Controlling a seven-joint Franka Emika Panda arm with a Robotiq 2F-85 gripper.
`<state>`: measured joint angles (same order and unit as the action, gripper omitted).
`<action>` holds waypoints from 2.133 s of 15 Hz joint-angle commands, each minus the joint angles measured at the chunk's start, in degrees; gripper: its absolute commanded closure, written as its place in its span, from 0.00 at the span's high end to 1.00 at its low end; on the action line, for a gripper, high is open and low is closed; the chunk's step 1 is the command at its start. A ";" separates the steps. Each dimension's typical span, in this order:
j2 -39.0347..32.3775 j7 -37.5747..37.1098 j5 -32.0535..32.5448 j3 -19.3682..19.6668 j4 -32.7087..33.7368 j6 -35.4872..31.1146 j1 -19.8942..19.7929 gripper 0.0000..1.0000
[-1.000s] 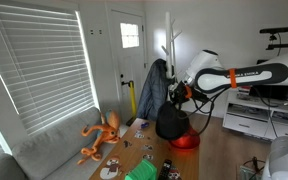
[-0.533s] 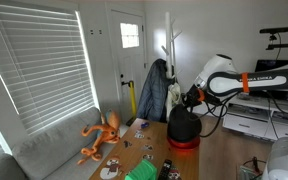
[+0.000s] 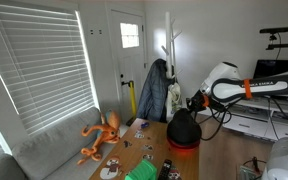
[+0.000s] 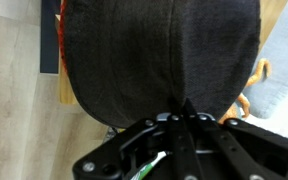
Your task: Remove the orange hat from the black hat and then pick up the black hat and put it on top of the orange hat
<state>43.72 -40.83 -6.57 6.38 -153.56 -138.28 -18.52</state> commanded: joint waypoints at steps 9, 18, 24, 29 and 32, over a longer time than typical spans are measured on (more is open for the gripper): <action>-10.29 13.40 -14.25 3.67 -0.50 -15.61 9.10 0.02; -17.70 19.93 -16.46 3.42 7.02 -13.48 12.01 0.39; -13.15 18.42 -11.16 1.04 9.39 -3.67 7.96 0.81; -8.60 18.50 -4.72 -0.70 13.00 12.74 5.56 1.00; -6.44 18.07 -0.31 -2.35 14.30 18.43 4.17 1.00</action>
<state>34.95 -21.99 -10.76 5.99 -140.48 -125.24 -12.34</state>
